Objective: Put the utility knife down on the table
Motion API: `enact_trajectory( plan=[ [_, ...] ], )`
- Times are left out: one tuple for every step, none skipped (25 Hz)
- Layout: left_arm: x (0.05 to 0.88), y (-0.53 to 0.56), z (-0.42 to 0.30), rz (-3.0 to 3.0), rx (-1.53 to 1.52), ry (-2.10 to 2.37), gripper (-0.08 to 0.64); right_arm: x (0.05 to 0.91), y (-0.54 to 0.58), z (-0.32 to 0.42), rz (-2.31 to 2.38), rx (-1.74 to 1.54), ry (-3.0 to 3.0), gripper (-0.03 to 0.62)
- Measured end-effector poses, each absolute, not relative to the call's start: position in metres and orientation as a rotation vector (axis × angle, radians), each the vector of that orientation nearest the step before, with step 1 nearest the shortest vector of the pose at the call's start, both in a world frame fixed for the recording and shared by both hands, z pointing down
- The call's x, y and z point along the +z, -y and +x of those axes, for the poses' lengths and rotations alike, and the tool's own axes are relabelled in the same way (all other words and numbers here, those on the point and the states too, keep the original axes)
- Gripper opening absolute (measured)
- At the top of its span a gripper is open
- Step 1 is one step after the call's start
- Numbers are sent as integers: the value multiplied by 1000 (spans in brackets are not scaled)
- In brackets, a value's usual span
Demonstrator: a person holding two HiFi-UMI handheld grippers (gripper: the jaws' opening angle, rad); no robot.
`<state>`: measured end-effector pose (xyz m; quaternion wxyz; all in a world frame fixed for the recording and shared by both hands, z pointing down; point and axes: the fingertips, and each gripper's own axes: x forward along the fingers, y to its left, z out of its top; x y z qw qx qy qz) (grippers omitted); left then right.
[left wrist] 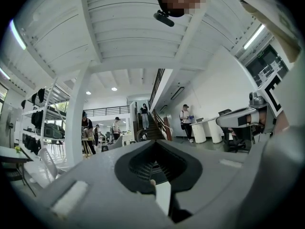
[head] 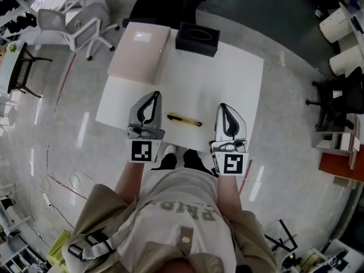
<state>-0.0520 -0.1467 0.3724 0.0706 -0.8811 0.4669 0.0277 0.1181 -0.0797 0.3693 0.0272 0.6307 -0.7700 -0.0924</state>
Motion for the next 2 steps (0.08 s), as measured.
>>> enact_trajectory(
  plan=[
    [374, 147, -52, -2651, 76, -1403, 12, 370, 80, 118, 1944, -283, 2380, -1],
    [375, 147, -51, -2652, 68, -1401, 11, 371, 80, 118, 1939, -280, 2382, 0]
  ],
)
